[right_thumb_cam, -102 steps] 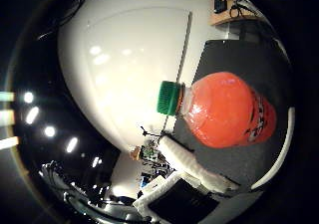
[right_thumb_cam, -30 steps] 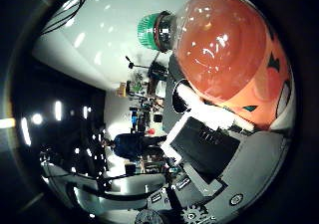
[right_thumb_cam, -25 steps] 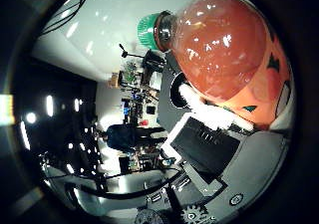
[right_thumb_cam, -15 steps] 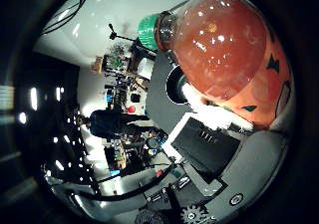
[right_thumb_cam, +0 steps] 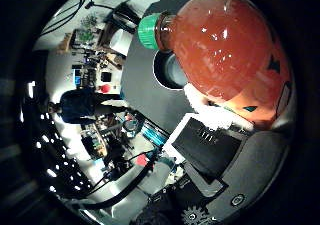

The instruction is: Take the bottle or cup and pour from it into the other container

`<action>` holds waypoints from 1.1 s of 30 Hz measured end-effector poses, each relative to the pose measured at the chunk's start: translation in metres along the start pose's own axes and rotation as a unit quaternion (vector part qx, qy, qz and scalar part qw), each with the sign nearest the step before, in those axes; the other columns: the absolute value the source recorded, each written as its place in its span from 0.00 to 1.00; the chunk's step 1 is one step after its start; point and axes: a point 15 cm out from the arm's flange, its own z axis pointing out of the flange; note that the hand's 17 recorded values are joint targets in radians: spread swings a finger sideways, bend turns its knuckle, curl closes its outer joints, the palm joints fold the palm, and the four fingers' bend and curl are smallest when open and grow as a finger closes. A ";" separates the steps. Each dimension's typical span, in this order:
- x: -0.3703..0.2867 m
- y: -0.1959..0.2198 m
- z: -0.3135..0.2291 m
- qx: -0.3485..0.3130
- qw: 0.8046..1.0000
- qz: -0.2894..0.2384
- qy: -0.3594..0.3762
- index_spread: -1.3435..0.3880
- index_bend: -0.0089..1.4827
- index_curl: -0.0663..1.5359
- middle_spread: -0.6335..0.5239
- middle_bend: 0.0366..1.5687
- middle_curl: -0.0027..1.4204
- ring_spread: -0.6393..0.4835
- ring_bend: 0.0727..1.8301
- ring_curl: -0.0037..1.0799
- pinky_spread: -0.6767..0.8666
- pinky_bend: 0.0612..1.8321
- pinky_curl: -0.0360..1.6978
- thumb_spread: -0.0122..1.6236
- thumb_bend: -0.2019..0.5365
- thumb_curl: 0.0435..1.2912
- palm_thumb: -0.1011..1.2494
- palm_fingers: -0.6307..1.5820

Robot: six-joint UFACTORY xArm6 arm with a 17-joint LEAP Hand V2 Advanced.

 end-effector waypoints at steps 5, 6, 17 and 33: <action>-0.010 -0.005 0.001 -0.042 0.997 -0.016 0.065 0.62 0.76 0.65 0.35 0.77 0.74 0.31 0.68 0.90 0.29 0.71 0.56 0.24 0.24 0.70 0.84 0.74; -0.012 -0.005 0.003 -0.054 0.996 -0.017 0.075 0.62 0.75 0.65 0.35 0.77 0.74 0.31 0.68 0.90 0.29 0.71 0.56 0.24 0.24 0.70 0.84 0.74; -0.025 -0.003 0.028 -0.184 0.967 -0.021 0.173 0.61 0.74 0.66 0.34 0.75 0.76 0.30 0.67 0.91 0.28 0.70 0.56 0.23 0.25 0.70 0.84 0.74; -0.048 -0.023 0.054 -0.253 0.934 -0.026 0.252 0.61 0.73 0.68 0.31 0.72 0.82 0.29 0.67 0.91 0.27 0.70 0.56 0.23 0.24 0.70 0.85 0.73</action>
